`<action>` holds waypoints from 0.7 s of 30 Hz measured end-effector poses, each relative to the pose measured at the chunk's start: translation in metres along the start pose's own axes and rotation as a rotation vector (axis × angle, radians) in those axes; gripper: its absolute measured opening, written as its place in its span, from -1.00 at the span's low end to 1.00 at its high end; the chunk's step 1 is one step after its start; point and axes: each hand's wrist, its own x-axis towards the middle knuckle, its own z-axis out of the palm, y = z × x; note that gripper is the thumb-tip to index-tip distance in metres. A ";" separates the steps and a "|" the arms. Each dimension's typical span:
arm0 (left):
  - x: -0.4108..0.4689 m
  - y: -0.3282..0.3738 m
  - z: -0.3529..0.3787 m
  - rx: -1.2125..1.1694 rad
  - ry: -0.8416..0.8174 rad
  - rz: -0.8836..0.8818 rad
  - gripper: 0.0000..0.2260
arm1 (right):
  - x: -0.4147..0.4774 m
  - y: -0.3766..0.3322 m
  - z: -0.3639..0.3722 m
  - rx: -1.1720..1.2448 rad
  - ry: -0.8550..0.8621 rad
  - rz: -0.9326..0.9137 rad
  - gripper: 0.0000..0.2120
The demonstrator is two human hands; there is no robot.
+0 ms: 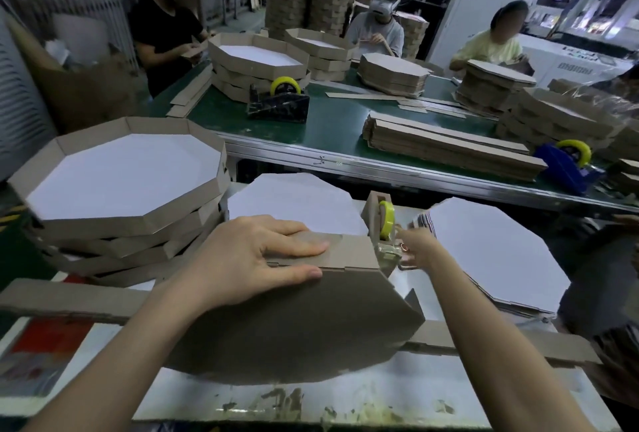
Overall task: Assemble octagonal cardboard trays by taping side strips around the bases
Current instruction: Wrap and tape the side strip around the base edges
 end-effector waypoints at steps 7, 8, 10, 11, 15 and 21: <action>0.008 -0.001 0.000 -0.018 -0.032 -0.007 -0.71 | 0.064 0.012 0.019 -0.359 -0.112 0.039 -0.68; 0.009 -0.003 0.000 -0.021 -0.025 -0.014 -0.71 | 0.072 0.014 0.022 -0.365 -0.097 0.026 -0.70; 0.010 -0.006 0.002 -0.027 -0.018 -0.028 -0.70 | 0.084 0.018 0.025 -0.353 -0.073 0.062 -0.74; 0.011 -0.008 0.002 -0.028 -0.019 -0.035 -0.70 | 0.089 0.019 0.026 -0.306 -0.068 0.095 -0.77; 0.014 -0.010 0.003 -0.029 0.003 -0.043 -0.70 | 0.094 0.014 0.025 0.114 -0.109 0.236 -0.78; 0.019 -0.009 0.007 -0.040 0.038 -0.024 -0.70 | 0.088 0.018 0.026 0.567 -0.051 0.198 -0.89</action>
